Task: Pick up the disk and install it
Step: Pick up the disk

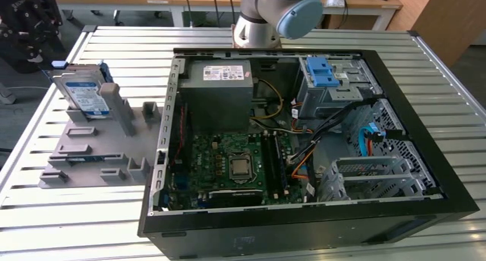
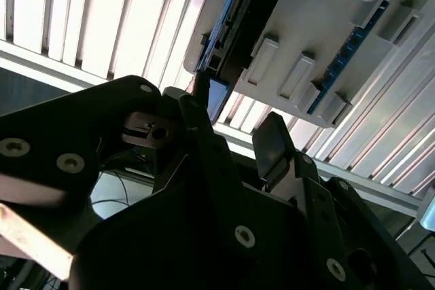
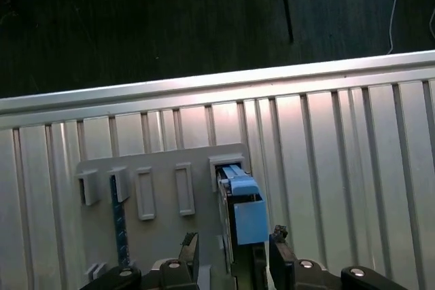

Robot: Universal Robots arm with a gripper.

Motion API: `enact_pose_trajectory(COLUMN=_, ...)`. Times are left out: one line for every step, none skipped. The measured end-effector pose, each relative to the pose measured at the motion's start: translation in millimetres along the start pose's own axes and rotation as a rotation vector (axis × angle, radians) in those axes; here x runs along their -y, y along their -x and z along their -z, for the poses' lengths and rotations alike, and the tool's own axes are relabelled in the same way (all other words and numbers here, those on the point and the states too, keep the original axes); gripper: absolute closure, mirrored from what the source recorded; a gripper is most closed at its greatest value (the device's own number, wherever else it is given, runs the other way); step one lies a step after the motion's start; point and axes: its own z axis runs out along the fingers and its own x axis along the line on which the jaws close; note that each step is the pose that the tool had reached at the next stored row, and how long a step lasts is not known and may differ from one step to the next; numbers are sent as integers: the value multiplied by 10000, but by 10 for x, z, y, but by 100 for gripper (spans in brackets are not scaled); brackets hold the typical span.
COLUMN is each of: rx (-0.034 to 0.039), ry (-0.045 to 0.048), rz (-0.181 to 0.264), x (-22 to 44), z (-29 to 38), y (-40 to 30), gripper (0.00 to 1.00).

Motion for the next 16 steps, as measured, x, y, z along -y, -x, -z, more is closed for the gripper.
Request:
enact_pose_trajectory(rx=-4, ry=6, rz=197, x=0, z=-5, y=0, gripper=47)
enact_pose_trajectory(rx=-5, ry=9, rz=337, x=0, z=-13, y=0, gripper=47)
enact_pose_trajectory(rx=-5, ry=9, rz=365, x=0, z=-26, y=-1, gripper=47)
enact_pose_trajectory(rx=-6, ry=11, rz=367, x=0, z=-41, y=0, gripper=47)
enact_pose_trajectory(rx=-5, ry=10, rz=366, x=-1, z=-59, y=2, gripper=47)
enact_pose_trajectory(rx=-5, ry=11, rz=365, x=-3, z=-77, y=8, gripper=47)
enact_pose_trajectory(rx=-5, ry=10, rz=365, x=-7, z=-95, y=14, gripper=47)
enact_pose_trajectory(rx=-5, ry=10, rz=364, x=-14, z=-109, y=15, gripper=47)
enact_pose_trajectory(rx=-5, ry=10, rz=365, x=-20, z=-122, y=17, gripper=47)
enact_pose_trajectory(rx=-6, ry=11, rz=369, x=-21, z=-130, y=20, gripper=47)
enact_pose_trajectory(rx=-5, ry=10, rz=372, x=-23, z=-140, y=21, gripper=47)
enact_pose_trajectory(rx=-6, ry=11, rz=376, x=-24, z=-148, y=23, gripper=47)
enact_pose_trajectory(rx=-7, ry=15, rz=377, x=-25, z=-154, y=27, gripper=47)
enact_pose_trajectory(rx=-5, ry=25, rz=378, x=-26, z=-165, y=28, gripper=47)
enact_pose_trajectory(rx=-8, ry=44, rz=379, x=-27, z=-174, y=29, gripper=47)
enact_pose_trajectory(rx=-10, ry=53, rz=384, x=-29, z=-180, y=33, gripper=47)
